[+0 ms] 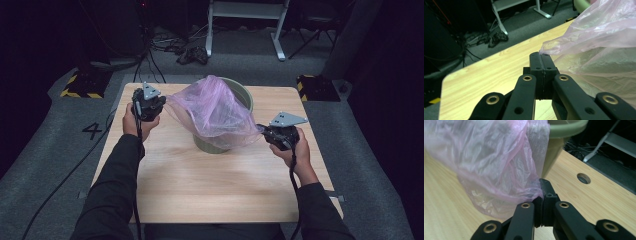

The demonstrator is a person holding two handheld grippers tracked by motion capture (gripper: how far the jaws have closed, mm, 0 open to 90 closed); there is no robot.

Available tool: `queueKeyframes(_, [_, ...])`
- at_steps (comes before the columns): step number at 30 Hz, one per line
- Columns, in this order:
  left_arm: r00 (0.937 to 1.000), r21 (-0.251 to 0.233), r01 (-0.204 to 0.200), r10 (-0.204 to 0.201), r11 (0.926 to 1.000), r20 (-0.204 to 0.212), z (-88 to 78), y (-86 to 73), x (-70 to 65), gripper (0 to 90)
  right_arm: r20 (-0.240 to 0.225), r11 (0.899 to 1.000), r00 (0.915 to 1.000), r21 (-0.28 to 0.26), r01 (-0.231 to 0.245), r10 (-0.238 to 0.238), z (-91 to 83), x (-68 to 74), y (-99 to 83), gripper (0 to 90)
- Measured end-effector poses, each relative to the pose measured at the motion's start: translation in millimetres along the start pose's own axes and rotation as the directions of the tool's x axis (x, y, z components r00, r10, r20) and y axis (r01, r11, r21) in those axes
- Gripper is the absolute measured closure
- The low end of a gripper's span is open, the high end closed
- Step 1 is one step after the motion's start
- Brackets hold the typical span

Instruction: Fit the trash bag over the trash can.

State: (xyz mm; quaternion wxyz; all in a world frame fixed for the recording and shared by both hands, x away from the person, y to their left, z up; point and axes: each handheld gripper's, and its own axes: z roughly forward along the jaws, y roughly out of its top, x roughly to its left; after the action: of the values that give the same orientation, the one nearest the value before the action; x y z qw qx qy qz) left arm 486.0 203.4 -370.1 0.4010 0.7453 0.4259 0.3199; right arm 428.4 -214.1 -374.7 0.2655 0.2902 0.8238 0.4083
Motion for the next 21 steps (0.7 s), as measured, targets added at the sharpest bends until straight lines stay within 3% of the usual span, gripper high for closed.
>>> queueKeyframes(3, [1.0,0.007,0.005,-0.005,1.0,0.003,2.7,-2.7,1.2,89.9,0.014,1.0,0.9999,0.005,-0.006,0.006,2.8,-3.4,-2.3,88.5])
queueKeyframes(5, [0.9998,-0.013,0.011,-0.011,0.9998,0.017,1.2,-4.1,2.1,86.2,0.014,1.0,0.9998,0.001,-0.017,0.017,3.4,-4.7,-4.3,84.4])
queueKeyframes(7, [0.9996,-0.026,0.019,-0.019,0.9995,0.022,-2.7,-4.9,3.2,78.9,0.018,1.0,0.9998,-0.013,-0.009,0.009,1.6,-3.5,-5.4,75.5])
queueKeyframes(10, [0.9985,-0.071,0.028,-0.024,0.9971,0.049,-13.3,-6.2,4.5,64.0,0.016,0.999,0.9999,-0.048,-0.002,0.002,-4.9,1.5,-5.2,52.2])
queueKeyframes(14, [0.9981,-0.103,-0.016,0.022,0.9945,0.057,-31.3,-9.1,2.9,48.9,-0.017,0.996,0.9995,-0.091,0.023,-0.025,-17.1,10.0,-4.9,34.5])
queueKeyframes(15, [0.9964,-0.113,-0.018,0.028,0.9934,0.08,-35.7,-10.2,2.9,44.9,-0.027,0.994,0.9992,-0.103,0.026,-0.029,-20.4,11.6,-5.0,32.5])
queueKeyframes(18, [0.9966,-0.142,-0.031,0.041,0.9894,0.071,-47.8,-14.2,1.4,36.6,-0.018,0.99,0.9989,-0.137,0.041,-0.044,-29.8,16.4,-5.8,25.7])
queueKeyframes(21, [0.9921,-0.16,-0.015,0.035,0.987,0.12,-56.9,-17.7,3.9,31.5,-0.022,0.985,0.9986,-0.166,0.044,-0.048,-38.0,18.2,-6.3,25.1])
